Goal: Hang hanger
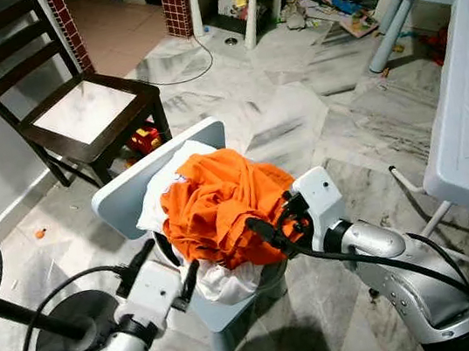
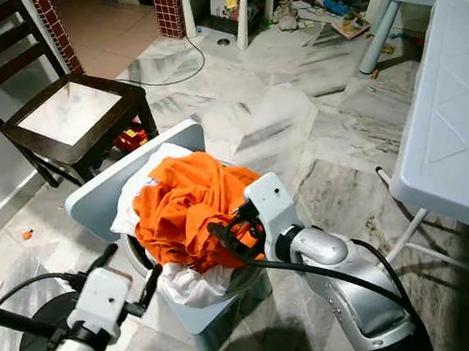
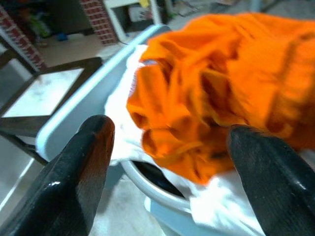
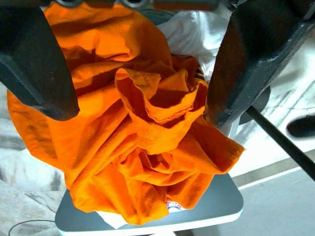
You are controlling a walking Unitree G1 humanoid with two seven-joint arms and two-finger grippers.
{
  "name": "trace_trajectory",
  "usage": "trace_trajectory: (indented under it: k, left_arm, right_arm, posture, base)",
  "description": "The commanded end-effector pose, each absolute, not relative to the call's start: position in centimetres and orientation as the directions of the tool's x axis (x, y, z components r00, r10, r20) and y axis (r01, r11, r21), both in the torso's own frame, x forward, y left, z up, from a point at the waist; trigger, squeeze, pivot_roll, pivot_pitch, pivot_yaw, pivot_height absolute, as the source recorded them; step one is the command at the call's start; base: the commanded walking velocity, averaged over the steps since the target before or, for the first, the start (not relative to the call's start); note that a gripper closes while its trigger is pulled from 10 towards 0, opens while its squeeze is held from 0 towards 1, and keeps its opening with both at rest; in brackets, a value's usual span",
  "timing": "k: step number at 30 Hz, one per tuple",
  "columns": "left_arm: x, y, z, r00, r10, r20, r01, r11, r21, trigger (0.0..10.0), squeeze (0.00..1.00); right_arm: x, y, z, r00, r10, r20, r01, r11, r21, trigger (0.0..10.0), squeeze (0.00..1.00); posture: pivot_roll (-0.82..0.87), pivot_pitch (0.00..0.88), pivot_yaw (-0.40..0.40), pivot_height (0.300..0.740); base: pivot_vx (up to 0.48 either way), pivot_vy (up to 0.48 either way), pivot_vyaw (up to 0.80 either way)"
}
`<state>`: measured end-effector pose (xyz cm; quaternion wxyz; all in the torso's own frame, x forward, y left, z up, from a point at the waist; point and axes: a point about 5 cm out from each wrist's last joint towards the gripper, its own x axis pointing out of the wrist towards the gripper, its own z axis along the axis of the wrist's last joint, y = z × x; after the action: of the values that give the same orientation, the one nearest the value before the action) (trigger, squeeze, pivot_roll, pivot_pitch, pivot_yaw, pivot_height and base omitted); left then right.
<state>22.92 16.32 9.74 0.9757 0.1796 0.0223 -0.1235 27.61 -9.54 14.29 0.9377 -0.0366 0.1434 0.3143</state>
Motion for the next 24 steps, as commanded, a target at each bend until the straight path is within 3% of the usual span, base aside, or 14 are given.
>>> trace_trajectory:
  k: [1, 9, 17, 18, 20, 21, 22, 24]
  left_arm:
    - [23.4, 16.8, 9.7, 0.978, -0.187, -0.094, 0.207, 0.934, 0.293, 10.0, 0.00]
    - [26.3, 16.9, 9.6, 0.978, -0.162, -0.131, 0.185, 0.963, 0.197, 10.0, 0.00]
    - [29.0, 15.6, 8.8, 0.955, -0.227, -0.190, 0.253, 0.959, 0.126, 10.0, 0.00]
    - [29.2, 15.3, 8.6, 0.949, -0.244, -0.202, 0.272, 0.955, 0.122, 7.7, 0.00]
    - [29.5, 14.8, 8.3, 0.938, -0.269, -0.220, 0.300, 0.947, 0.118, 6.2, 0.00]
    - [29.7, 14.7, 8.1, 0.934, -0.278, -0.224, 0.308, 0.945, 0.114, 4.2, 0.00]
    - [29.9, 14.4, 8.0, 0.929, -0.292, -0.230, 0.322, 0.941, 0.105, 3.6, 0.00]
    - [30.1, 14.0, 7.9, 0.918, -0.321, -0.234, 0.348, 0.933, 0.087, 3.6, 0.00]
  right_arm:
    - [27.9, -9.6, 14.4, 0.764, 0.579, -0.285, -0.601, 0.799, 0.012, 10.0, 0.00]
    - [27.8, -9.5, 14.5, 0.766, 0.579, -0.281, -0.600, 0.800, 0.011, 10.0, 0.00]
    - [27.8, -9.8, 14.6, 0.777, 0.565, -0.279, -0.587, 0.810, 0.007, 10.0, 0.00]
    - [27.8, -9.9, 14.6, 0.778, 0.562, -0.279, -0.584, 0.812, 0.006, 10.0, 0.00]
    - [27.7, -10.0, 14.6, 0.781, 0.559, -0.279, -0.581, 0.814, 0.006, 10.0, 0.00]
    - [27.7, -10.0, 14.6, 0.781, 0.559, -0.279, -0.581, 0.814, 0.006, 10.0, 0.00]
    - [27.7, -10.0, 14.6, 0.781, 0.559, -0.279, -0.581, 0.814, 0.006, 10.0, 0.00]
    - [27.7, -10.0, 14.6, 0.781, 0.559, -0.279, -0.581, 0.814, 0.007, 10.0, 0.00]
  posture:
    - [-0.04, 0.155, -0.047, 0.740]
    - [-0.06, 0.155, -0.043, 0.740]
    - [-0.08, 0.155, -0.033, 0.740]
    - [-0.08, 0.156, -0.029, 0.740]
    - [-0.08, 0.156, -0.029, 0.740]
    - [-0.08, 0.158, -0.027, 0.740]
    - [-0.08, 0.158, -0.027, 0.740]
    - [-0.09, 0.159, -0.025, 0.740]
  base:
    - [0.000, 0.000, 0.00]
    - [0.000, 0.000, 0.00]
    - [0.000, 0.000, 0.00]
    - [0.000, 0.000, 0.00]
    - [0.000, 0.000, 0.00]
    - [0.000, 0.000, 0.00]
    - [0.000, 0.000, 0.00]
    - [0.000, 0.000, 0.00]
